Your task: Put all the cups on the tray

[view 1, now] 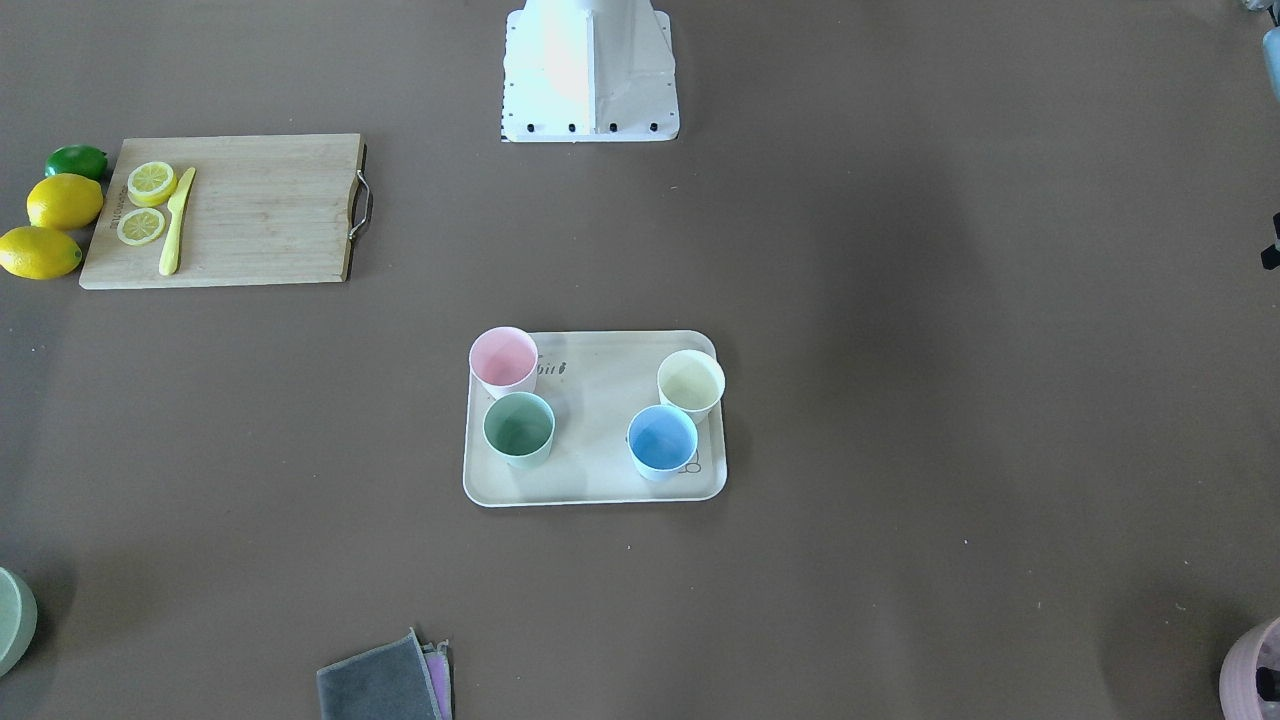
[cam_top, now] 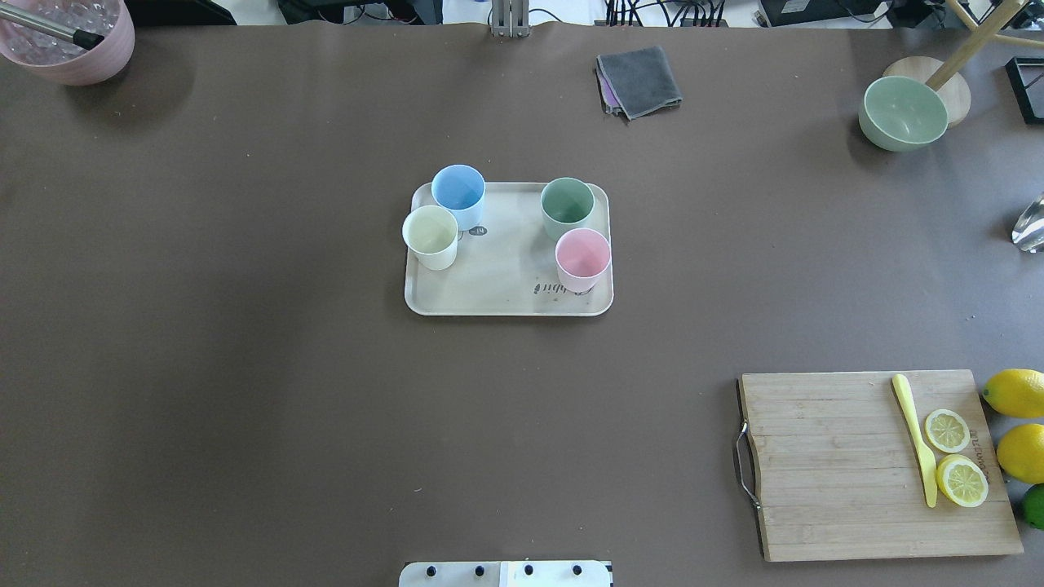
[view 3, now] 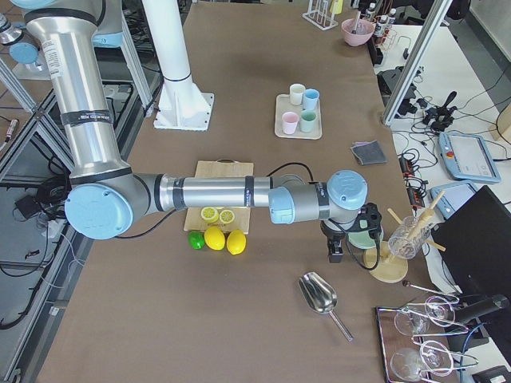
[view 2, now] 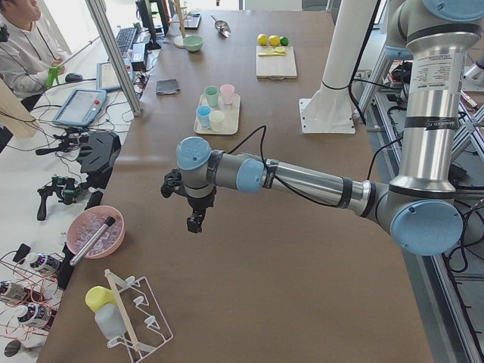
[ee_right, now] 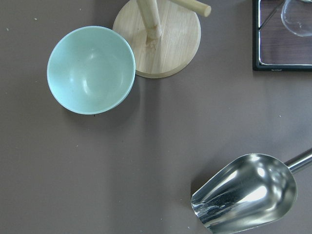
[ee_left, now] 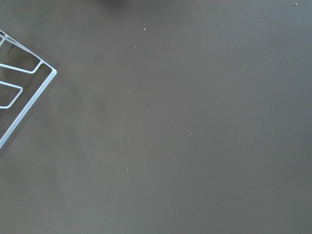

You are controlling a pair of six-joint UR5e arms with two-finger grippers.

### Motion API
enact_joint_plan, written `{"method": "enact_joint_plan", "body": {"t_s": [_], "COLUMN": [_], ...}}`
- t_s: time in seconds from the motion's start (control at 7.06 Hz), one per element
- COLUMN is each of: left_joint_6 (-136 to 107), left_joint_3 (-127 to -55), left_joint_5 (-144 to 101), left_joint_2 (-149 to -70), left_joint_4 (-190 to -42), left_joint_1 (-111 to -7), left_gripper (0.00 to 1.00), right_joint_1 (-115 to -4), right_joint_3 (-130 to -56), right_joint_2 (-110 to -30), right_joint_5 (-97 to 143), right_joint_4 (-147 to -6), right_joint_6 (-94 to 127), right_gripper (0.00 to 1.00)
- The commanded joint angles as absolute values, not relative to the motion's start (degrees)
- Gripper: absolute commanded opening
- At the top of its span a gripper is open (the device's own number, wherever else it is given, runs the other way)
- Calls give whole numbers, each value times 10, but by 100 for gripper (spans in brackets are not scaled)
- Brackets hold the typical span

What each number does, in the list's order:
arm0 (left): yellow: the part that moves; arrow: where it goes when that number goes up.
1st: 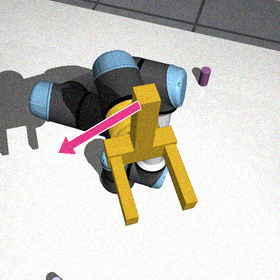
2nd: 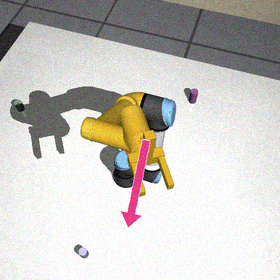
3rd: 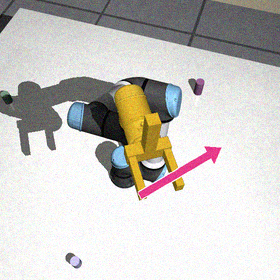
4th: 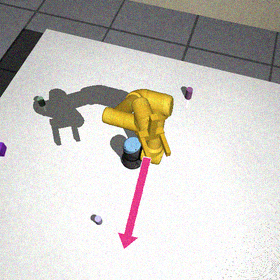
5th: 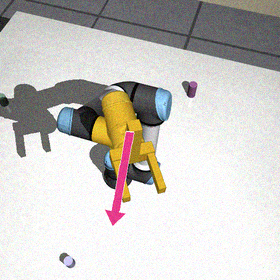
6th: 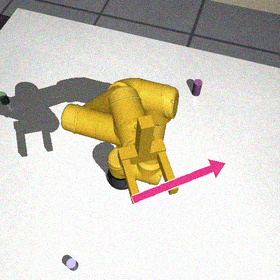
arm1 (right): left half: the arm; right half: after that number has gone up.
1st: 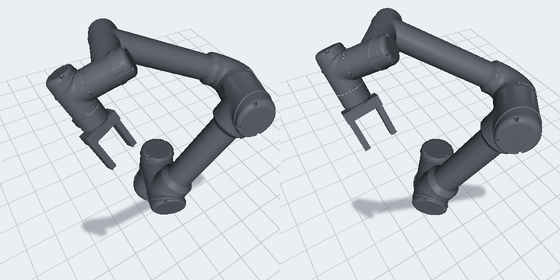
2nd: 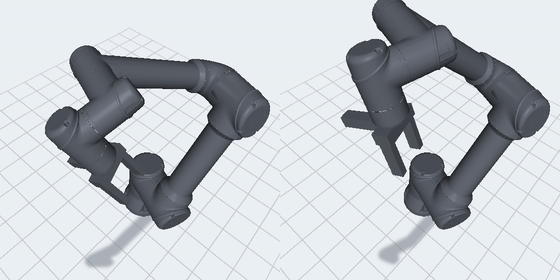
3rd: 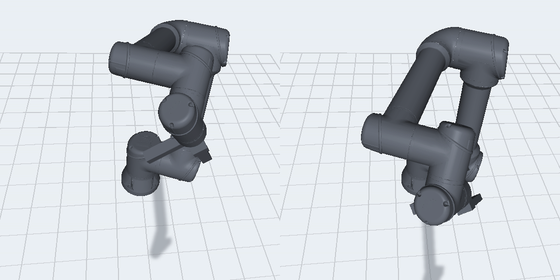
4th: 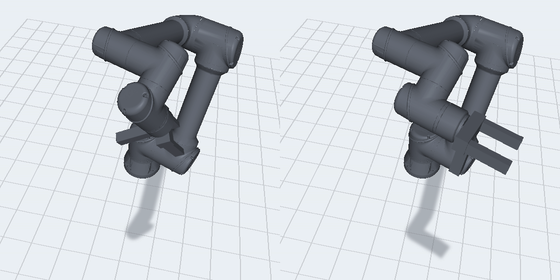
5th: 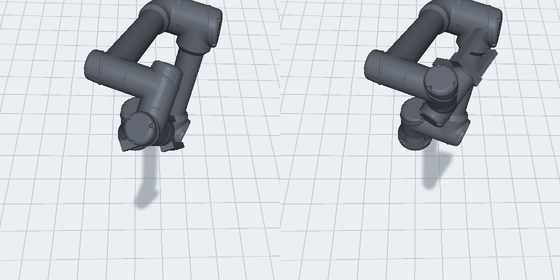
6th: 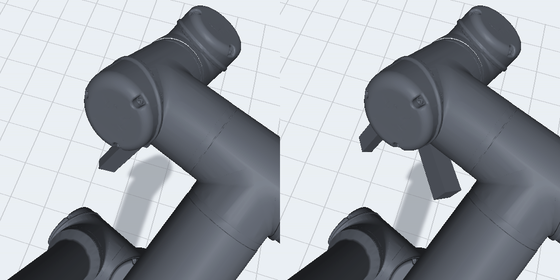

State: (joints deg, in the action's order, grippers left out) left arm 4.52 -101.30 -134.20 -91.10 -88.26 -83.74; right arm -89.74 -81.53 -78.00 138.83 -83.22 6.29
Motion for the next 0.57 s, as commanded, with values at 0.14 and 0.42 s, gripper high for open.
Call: {"method": "enact_joint_plan", "body": {"t_s": [0.14, 0.42], "left_joint_6": [48, 48], "left_joint_3": [-1034, -1069], "left_joint_5": [-1342, -1342], "left_joint_2": [-904, -866], "left_joint_4": [-881, -880], "left_joint_1": [-838, -841], "left_gripper": [98, 98], "right_joint_1": [-899, -895], "right_joint_3": [-824, -823], "right_joint_2": [-784, -778], "right_joint_5": [1384, 1377], "right_joint_4": [-834, -832], "right_joint_6": [71, 71], "right_gripper": [100, 100]}}
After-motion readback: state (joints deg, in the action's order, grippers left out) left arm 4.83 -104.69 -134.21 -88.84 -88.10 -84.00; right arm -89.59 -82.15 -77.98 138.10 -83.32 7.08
